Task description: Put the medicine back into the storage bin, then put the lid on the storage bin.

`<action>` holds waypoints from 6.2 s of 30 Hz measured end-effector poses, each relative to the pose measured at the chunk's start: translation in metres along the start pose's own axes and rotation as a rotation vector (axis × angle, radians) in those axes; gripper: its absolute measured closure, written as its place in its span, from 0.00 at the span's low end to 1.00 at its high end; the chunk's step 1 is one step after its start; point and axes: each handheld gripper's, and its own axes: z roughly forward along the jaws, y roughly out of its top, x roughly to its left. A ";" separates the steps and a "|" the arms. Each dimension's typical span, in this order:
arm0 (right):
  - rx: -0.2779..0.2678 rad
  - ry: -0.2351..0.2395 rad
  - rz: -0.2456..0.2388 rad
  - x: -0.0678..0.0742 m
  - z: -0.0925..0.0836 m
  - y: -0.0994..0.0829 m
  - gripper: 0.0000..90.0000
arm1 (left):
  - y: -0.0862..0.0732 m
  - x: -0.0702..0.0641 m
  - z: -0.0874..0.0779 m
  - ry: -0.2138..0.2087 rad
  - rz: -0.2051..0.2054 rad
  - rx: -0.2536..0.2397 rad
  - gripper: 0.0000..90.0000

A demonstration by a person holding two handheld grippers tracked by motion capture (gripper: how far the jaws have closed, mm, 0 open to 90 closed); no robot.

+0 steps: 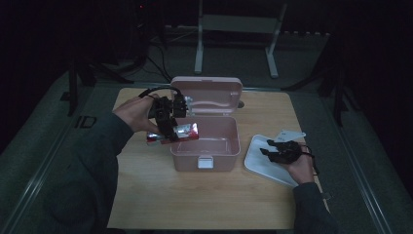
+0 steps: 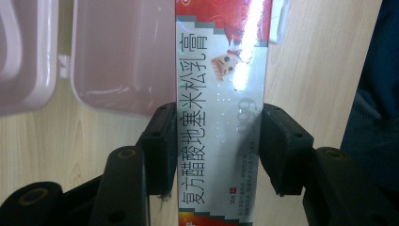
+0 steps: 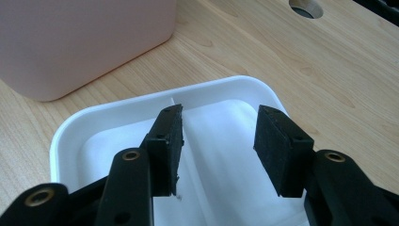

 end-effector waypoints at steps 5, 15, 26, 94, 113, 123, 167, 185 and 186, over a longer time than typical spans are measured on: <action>0.000 0.001 -0.001 0.001 0.000 0.000 0.57 | 0.007 0.001 0.005 -0.013 0.012 -0.010 0.57; 0.004 0.000 -0.002 0.001 0.001 0.000 0.57 | 0.024 0.002 0.018 -0.009 0.033 -0.005 0.57; 0.006 -0.002 0.004 0.001 0.001 -0.003 0.58 | 0.048 -0.001 0.030 -0.015 0.065 -0.006 0.57; 0.005 -0.004 0.005 0.001 0.001 -0.005 0.57 | 0.070 -0.003 0.079 -0.076 0.099 0.080 0.56; 0.005 -0.005 0.011 0.001 0.001 -0.006 0.57 | 0.072 -0.003 0.082 -0.085 0.103 0.097 0.56; 0.022 -0.017 -0.005 0.002 0.002 -0.006 0.57 | 0.072 -0.002 0.081 -0.131 0.077 0.094 0.55; 0.045 -0.026 -0.027 -0.004 -0.006 -0.001 0.58 | 0.009 0.012 0.036 0.058 -0.081 -0.136 0.57; 0.101 -0.026 -0.043 -0.009 -0.013 -0.003 0.60 | -0.035 0.017 0.024 0.266 -0.212 -0.385 0.58; 0.113 -0.026 -0.049 -0.009 -0.014 -0.003 0.60 | -0.037 0.017 0.023 0.267 -0.219 -0.396 0.58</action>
